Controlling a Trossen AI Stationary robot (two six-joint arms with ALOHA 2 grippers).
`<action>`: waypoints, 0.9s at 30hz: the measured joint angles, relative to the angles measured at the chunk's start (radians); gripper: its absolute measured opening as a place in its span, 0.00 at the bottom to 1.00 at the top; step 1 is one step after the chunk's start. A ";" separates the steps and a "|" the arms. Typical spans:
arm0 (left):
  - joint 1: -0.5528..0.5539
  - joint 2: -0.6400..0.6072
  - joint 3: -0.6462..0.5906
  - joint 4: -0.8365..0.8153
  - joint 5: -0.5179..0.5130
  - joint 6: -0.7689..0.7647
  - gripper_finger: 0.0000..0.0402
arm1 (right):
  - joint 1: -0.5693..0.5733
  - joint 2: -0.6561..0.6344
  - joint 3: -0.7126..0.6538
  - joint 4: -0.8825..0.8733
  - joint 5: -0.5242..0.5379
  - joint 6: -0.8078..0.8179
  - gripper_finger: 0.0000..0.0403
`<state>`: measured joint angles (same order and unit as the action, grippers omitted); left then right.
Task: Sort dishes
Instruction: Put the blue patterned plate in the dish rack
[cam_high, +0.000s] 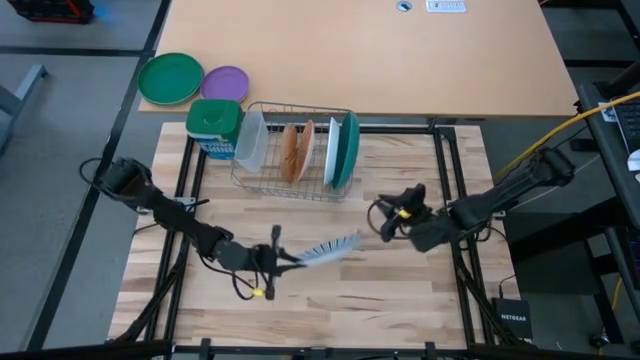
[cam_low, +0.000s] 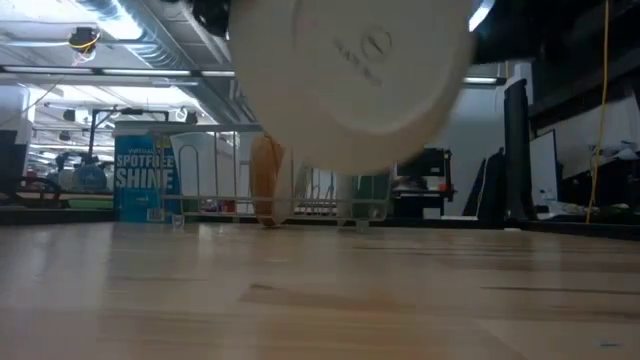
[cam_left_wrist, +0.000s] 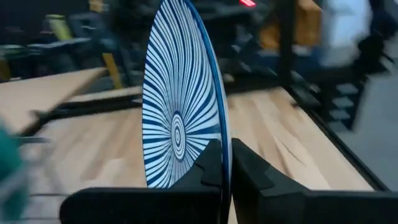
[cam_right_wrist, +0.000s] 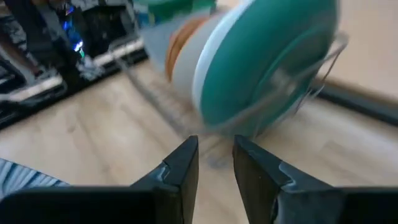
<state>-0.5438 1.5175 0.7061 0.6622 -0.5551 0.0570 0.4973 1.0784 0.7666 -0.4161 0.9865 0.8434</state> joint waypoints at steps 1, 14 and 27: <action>0.001 -0.022 0.000 -0.003 -0.030 -0.007 0.00 | 0.000 -0.020 0.000 -0.002 0.020 -0.028 0.26; 0.136 -0.296 0.003 0.013 -0.294 -0.076 0.00 | 0.000 -0.161 0.000 -0.005 0.183 -0.287 0.26; 0.424 -0.320 0.003 -0.107 -0.267 -0.388 0.00 | 0.000 -0.160 -0.001 -0.031 0.173 -0.303 0.26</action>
<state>-0.1203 1.1973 0.7086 0.5551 -0.8217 -0.3314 0.4973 0.9188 0.7658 -0.4476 1.1599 0.5404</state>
